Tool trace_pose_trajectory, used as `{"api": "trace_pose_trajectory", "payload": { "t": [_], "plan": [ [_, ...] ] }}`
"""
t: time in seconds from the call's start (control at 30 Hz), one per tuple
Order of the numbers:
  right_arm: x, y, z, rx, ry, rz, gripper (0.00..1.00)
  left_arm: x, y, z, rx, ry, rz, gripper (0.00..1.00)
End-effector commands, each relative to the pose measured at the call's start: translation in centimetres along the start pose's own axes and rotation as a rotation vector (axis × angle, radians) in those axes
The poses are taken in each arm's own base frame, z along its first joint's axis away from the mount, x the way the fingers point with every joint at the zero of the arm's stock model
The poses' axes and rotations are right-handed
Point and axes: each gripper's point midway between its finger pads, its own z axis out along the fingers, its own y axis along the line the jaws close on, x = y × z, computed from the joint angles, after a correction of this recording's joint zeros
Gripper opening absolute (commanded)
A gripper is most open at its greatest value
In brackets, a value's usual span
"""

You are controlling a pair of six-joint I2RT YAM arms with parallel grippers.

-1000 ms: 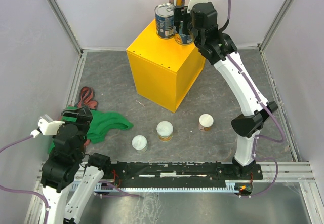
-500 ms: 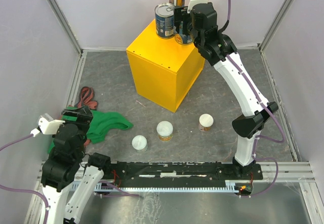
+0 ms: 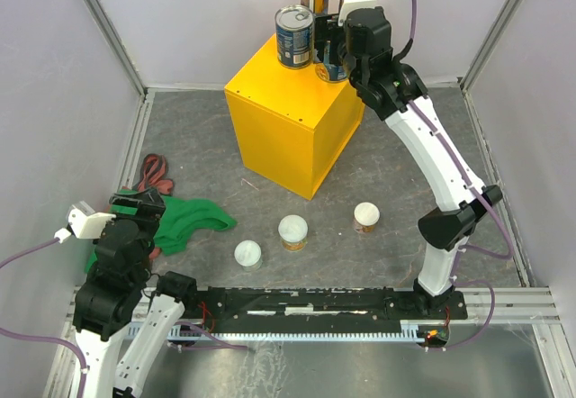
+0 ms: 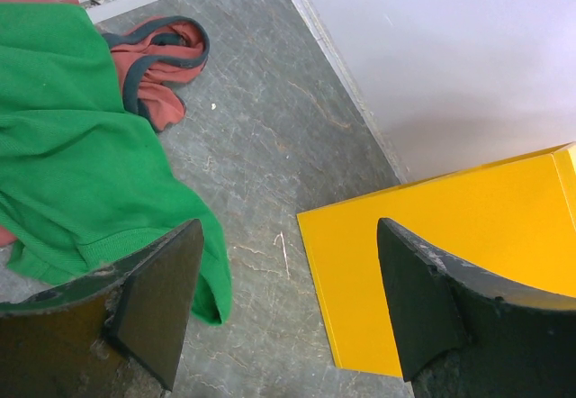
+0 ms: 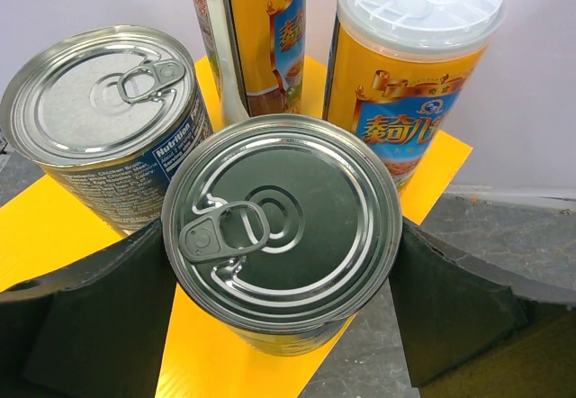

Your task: Place and organize the canned foods onto the counter

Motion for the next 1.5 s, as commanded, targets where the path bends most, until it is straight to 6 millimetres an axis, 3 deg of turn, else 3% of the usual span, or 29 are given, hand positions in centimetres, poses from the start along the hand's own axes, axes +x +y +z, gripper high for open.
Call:
{"api": "trace_pose_trajectory", "payload": {
  "t": [0.0,0.1,0.2,0.53,1.0,1.47],
  "plan": [
    [-0.4,-1.7,-1.4,0.031,0.015,-0.04,0.49,-0.9,-1.1,-0.3,0.037,-0.021,-0.024,0.84],
    [-0.1,-1.5,-1.4,0.016,0.023,-0.043,0.76,-0.7,-1.0,-0.3,0.039,-0.015,-0.036,0.84],
    [-0.2,-1.4,-1.5,0.005,0.019,-0.039,0.87,-0.6,-1.0,-0.3,0.04,-0.009,-0.043,0.84],
    [-1.6,-0.4,-1.4,-0.049,-0.011,-0.013,0.96,-0.6,-0.6,-0.4,0.035,-0.016,-0.066,0.84],
    [-2.4,0.5,-0.3,-0.084,-0.04,0.005,1.0,-0.2,-0.4,-0.3,0.029,-0.011,-0.074,0.84],
    [-4.6,1.0,-0.7,-0.113,-0.099,0.037,0.99,-0.2,-0.2,-0.2,0.023,-0.014,-0.073,0.84]
  ]
}}
